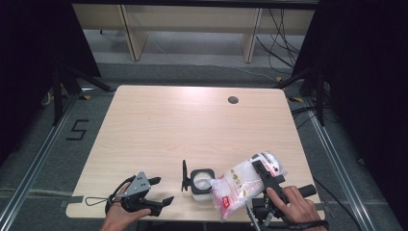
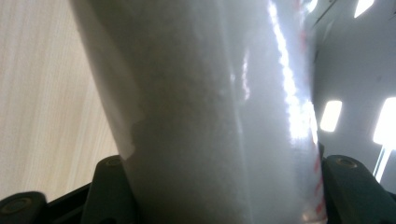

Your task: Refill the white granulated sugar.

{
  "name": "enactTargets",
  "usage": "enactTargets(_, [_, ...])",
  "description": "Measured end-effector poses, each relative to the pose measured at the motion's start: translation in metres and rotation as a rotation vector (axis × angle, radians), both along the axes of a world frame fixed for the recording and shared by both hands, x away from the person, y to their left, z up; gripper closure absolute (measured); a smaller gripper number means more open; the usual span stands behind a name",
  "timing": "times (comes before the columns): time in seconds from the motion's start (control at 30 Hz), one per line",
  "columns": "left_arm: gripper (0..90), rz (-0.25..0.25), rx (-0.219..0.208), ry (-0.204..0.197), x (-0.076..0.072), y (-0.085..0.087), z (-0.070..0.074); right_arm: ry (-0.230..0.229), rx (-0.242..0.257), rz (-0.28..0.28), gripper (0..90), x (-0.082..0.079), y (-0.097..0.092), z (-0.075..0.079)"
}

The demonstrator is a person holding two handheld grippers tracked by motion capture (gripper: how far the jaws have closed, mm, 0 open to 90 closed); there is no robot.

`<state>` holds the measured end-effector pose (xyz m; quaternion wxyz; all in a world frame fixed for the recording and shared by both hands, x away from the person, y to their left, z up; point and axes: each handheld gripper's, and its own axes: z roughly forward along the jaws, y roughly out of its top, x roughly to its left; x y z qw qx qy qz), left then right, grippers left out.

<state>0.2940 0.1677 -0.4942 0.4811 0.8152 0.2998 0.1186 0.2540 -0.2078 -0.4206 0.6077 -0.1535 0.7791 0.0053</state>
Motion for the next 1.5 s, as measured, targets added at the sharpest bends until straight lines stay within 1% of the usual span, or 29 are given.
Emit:
enactTargets(0.03, [18.1, 0.000, -0.001, -0.001, -0.0001, -0.0002, 0.0000, -0.002, 0.005, -0.006, 44.4, -0.0004, 0.0002, -0.0002])
enactTargets(0.1, [18.1, -0.006, 0.001, -0.006, 0.0004, 0.0003, 0.0000, -0.009, -0.045, 0.028, 44.4, 0.0015, 0.0015, 0.0027])
enactTargets(0.17, [18.1, -0.001, 0.000, -0.010, 0.0003, 0.0001, 0.0002, 0.000, -0.012, 0.014, 44.4, 0.0009, 0.0009, 0.0005])
enactTargets(0.2, [18.1, -0.002, 0.001, -0.009, 0.0002, 0.0000, 0.0003, -0.006, -0.021, 0.035, 44.4, 0.0018, 0.0009, 0.0014])
enactTargets(0.23, [18.1, -0.007, 0.003, -0.011, 0.0004, 0.0001, 0.0000, -0.004, -0.031, 0.021, 44.4, 0.0007, 0.0012, 0.0020])
enactTargets(0.27, [18.1, 0.009, -0.016, 0.002, -0.0007, -0.0014, -0.0010, -0.002, -0.030, 0.031, 44.4, 0.0019, 0.0008, 0.0011])
enactTargets(0.33, [18.1, 0.000, -0.002, 0.000, 0.0000, 0.0000, 0.0000, -0.017, -0.027, 0.045, 44.4, 0.0030, 0.0012, 0.0016])
enactTargets(0.4, [18.1, -0.004, -0.001, -0.011, 0.0002, -0.0001, 0.0002, -0.006, -0.018, 0.024, 44.4, 0.0013, 0.0002, 0.0018])
enactTargets(0.47, [18.1, -0.003, 0.009, -0.007, -0.0001, 0.0004, 0.0003, -0.008, -0.022, 0.030, 44.4, 0.0020, 0.0005, 0.0017])
enactTargets(0.53, [18.1, 0.000, -0.004, -0.009, 0.0000, 0.0000, 0.0003, -0.012, -0.031, 0.025, 44.4, 0.0017, 0.0012, 0.0016])
enactTargets(0.63, [18.1, 0.000, 0.006, -0.002, -0.0003, 0.0001, 0.0002, -0.002, -0.031, 0.012, 44.5, 0.0005, 0.0006, 0.0010])
enactTargets(0.7, [18.1, -0.003, 0.000, -0.009, 0.0004, 0.0002, 0.0003, -0.013, -0.037, 0.021, 44.5, 0.0015, 0.0012, 0.0027])
enactTargets(0.77, [18.1, -0.005, -0.006, -0.010, 0.0004, 0.0000, 0.0004, -0.001, -0.011, 0.015, 44.5, 0.0007, 0.0002, 0.0009])
enactTargets(0.83, [18.1, -0.002, 0.007, -0.007, -0.0002, 0.0006, 0.0006, -0.004, -0.020, 0.021, 44.5, 0.0013, 0.0008, 0.0010])
enactTargets(0.87, [18.1, 0.002, 0.002, -0.005, -0.0003, 0.0005, 0.0005, -0.014, -0.033, 0.021, 44.5, 0.0012, 0.0015, 0.0021])
enactTargets(0.9, [18.1, -0.003, -0.007, -0.006, 0.0003, 0.0005, 0.0005, -0.011, -0.023, 0.029, 44.5, 0.0019, 0.0016, 0.0015])
enactTargets(0.93, [18.1, -0.004, -0.010, -0.011, 0.0004, 0.0003, 0.0004, -0.002, -0.014, 0.015, 44.5, 0.0006, 0.0012, 0.0003])
enactTargets(1.0, [18.1, 0.000, 0.006, -0.006, -0.0005, 0.0005, 0.0008, -0.011, -0.018, 0.050, 44.6, 0.0027, 0.0012, 0.0005])
enactTargets(1.03, [18.1, 0.001, 0.004, -0.006, -0.0004, 0.0006, 0.0006, -0.011, -0.010, 0.045, 44.6, 0.0029, 0.0011, 0.0002])
enactTargets(1.1, [18.1, -0.004, -0.010, -0.011, 0.0004, 0.0003, 0.0003, -0.010, -0.023, 0.041, 44.5, 0.0025, 0.0013, 0.0009])
enactTargets(1.2, [18.1, -0.001, 0.006, -0.007, -0.0002, 0.0005, 0.0005, -0.005, 0.012, 0.024, 44.6, 0.0015, -0.0003, 0.0002])
enactTargets(1.23, [18.1, 0.000, -0.001, -0.008, 0.0001, 0.0003, 0.0003, -0.006, -0.013, 0.026, 44.6, 0.0019, 0.0003, 0.0020])
enactTargets(1.27, [18.1, 0.000, -0.003, -0.011, 0.0002, 0.0003, 0.0004, -0.011, -0.017, 0.036, 44.6, 0.0026, 0.0005, 0.0020])
enactTargets(1.3, [18.1, 0.000, -0.003, -0.011, 0.0001, 0.0002, 0.0005, 0.001, -0.027, 0.014, 44.6, 0.0009, 0.0002, 0.0024])
enactTargets(1.33, [18.1, 0.000, -0.004, -0.010, 0.0000, 0.0000, 0.0002, 0.001, -0.030, 0.016, 44.6, 0.0009, 0.0001, 0.0025])
enactTargets(1.37, [18.1, -0.002, 0.007, -0.006, 0.0000, 0.0006, 0.0004, -0.011, -0.006, 0.034, 44.6, 0.0024, -0.0011, 0.0004])
enactTargets(1.43, [18.1, 0.011, -0.014, 0.012, -0.0003, -0.0003, -0.0005, -0.003, 0.039, 0.012, 44.6, 0.0020, -0.0021, -0.0031])
enactTargets(1.47, [18.1, 0.016, -0.021, 0.010, -0.0007, -0.0010, -0.0004, 0.000, -0.009, 0.027, 44.7, 0.0027, -0.0008, 0.0001])
enactTargets(1.5, [18.1, 0.014, -0.015, 0.006, -0.0009, -0.0005, -0.0002, 0.001, 0.005, 0.025, 44.6, 0.0023, -0.0014, -0.0006])
